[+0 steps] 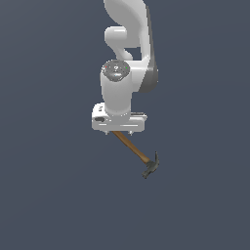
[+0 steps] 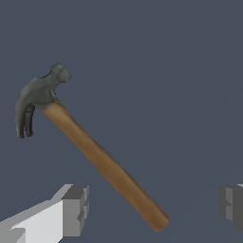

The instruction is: Pick up the object and move it to a goal position.

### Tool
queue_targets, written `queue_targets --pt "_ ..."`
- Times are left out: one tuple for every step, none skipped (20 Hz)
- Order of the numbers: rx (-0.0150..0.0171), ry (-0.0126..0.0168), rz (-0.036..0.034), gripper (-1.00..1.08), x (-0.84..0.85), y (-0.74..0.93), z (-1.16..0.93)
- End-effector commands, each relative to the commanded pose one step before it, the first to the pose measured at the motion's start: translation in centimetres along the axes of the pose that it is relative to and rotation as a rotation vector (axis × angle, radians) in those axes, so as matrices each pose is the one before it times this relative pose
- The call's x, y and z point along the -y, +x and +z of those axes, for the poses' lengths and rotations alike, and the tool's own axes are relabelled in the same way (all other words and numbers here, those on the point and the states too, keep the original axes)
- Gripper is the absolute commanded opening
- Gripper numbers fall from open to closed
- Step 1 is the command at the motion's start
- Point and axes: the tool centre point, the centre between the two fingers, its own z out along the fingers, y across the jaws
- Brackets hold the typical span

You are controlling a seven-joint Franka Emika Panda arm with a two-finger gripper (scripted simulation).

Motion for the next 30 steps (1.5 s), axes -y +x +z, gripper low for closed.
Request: queue_targets --pt "0.00000 0.00000 0.00000 1.00 -0.001 0.000 0.000" --pt "0.00009 -0.00013 -0.00119 1.00 0.016 0.002 0.002" --pt "0.00027 -0.00031 -0.00314 1.00 0.026 0.004 0.006" --pt "0.00046 -0.00052 -0.00530 1.00 0.051 0.007 0.010" --pt "0.00063 -0.00072 -0.00734 1.00 0.068 0.010 0.014" --pt "0.00081 -0.00093 -0.00941 1.00 0.089 0.014 0.017" --pt "0.00096 -0.00108 -0.01104 1.00 0.104 0.018 0.018" --pt "0.00084 -0.00094 -0.00954 1.00 0.088 0.016 0.014" --pt "0.00066 -0.00073 -0.00737 1.00 0.068 0.014 0.009" --pt "0.00048 -0.00052 -0.00521 1.00 0.048 0.010 0.004" --pt "0.00030 -0.00031 -0.00306 1.00 0.029 0.007 0.001" --pt "0.00008 -0.00008 -0.00068 1.00 -0.003 0.001 -0.004" --pt "-0.00010 0.00011 0.00119 1.00 -0.003 -0.002 -0.001" --pt "-0.00019 0.00017 0.00136 1.00 -0.010 -0.004 0.007" --pt "-0.00015 0.00004 -0.00067 1.00 0.014 -0.003 0.020" --pt "-0.00012 -0.00007 -0.00249 1.00 0.026 -0.003 0.048" --pt "-0.00023 -0.00012 -0.00452 1.00 0.056 -0.005 0.079" --pt "-0.00035 -0.00016 -0.00643 1.00 0.082 -0.007 0.115" --pt "-0.00049 -0.00018 -0.00830 1.00 0.108 -0.010 0.152" --pt "-0.00062 -0.00019 -0.01010 1.00 0.131 -0.013 0.188" --pt "-0.00075 -0.00020 -0.01196 1.00 0.156 -0.016 0.224" --pt "-0.00088 -0.00020 -0.01378 1.00 0.181 -0.018 0.258" --pt "-0.00099 -0.00020 -0.01550 1.00 0.205 -0.020 0.288" --pt "-0.00111 -0.00018 -0.01731 1.00 0.230 -0.021 0.319" --pt "-0.00123 -0.00015 -0.01918 1.00 0.257 -0.022 0.350" --pt "-0.00137 -0.00011 -0.02100 1.00 0.284 -0.023 0.381" --pt "-0.00152 -0.00004 -0.02290 1.00 0.313 -0.024 0.414" --pt "-0.00168 0.00004 -0.02480 1.00 0.343 -0.025 0.445" --pt "-0.00185 0.00014 -0.02673 1.00 0.374 -0.024 0.475" --pt "-0.00204 0.00026 -0.02866 1.00 0.405 -0.023 0.505"
